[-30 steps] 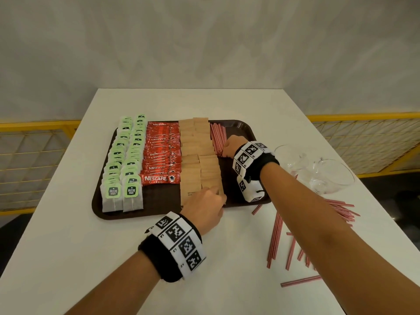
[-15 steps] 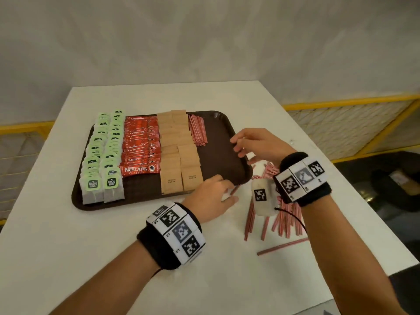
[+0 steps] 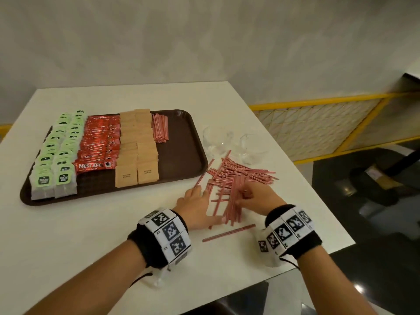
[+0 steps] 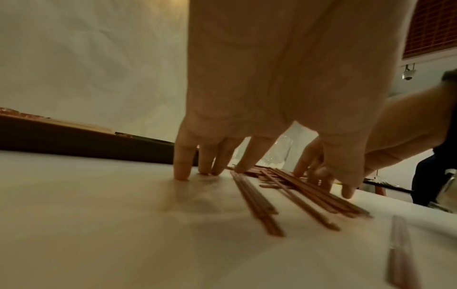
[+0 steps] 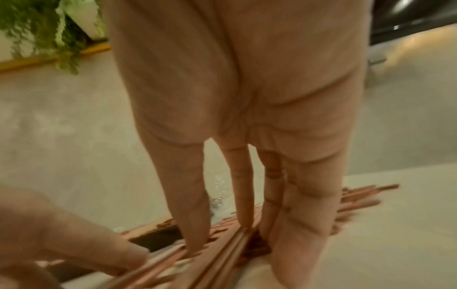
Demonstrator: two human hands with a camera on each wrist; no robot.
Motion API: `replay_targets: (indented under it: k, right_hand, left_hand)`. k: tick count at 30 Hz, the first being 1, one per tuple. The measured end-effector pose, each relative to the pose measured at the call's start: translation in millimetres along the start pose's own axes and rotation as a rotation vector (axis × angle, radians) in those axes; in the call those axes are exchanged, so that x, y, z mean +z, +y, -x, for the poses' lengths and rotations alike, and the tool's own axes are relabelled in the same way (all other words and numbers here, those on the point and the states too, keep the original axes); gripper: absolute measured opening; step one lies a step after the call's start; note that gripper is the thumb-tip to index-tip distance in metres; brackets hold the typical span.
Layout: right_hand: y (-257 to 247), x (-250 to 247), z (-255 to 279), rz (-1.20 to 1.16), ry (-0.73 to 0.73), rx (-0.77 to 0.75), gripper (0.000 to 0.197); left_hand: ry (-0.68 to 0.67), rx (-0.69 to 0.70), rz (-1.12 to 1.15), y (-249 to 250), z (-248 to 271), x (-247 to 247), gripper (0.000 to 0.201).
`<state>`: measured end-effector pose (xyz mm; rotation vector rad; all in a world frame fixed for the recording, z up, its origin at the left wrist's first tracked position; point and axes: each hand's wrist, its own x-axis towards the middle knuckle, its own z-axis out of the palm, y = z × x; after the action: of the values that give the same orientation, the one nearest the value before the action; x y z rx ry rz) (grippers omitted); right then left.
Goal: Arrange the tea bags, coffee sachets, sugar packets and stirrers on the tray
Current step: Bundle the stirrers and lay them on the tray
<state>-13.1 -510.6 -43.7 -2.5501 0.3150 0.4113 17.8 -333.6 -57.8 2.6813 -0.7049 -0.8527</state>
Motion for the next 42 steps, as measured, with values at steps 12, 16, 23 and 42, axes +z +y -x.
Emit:
replay_targets:
  k: [12, 16, 23, 42]
  right_hand:
    - [24.0, -21.1, -27.7, 0.093, 0.038, -0.004, 0.040]
    - [15.1, -11.5, -24.0, 0.122, -0.019, -0.117, 0.027]
    - [1.6, -10.0, -9.3, 0.123, -0.054, -0.256, 0.028]
    - [-4.1, -4.1, -24.4, 0.097, -0.002, -0.039, 0.080]
  left_hand:
    - [0.167, -0.132, 0.247, 20.4, -1.4, 5.7, 0.088]
    - [0.194, -0.215, 0.251, 37.9, -13.7, 4.8, 0.109]
    - [0.189, -0.321, 0.167, 46.1, -33.5, -0.5, 0.068]
    - [0.247, -0.334, 0.286, 30.8, -29.9, -14.8, 0.032]
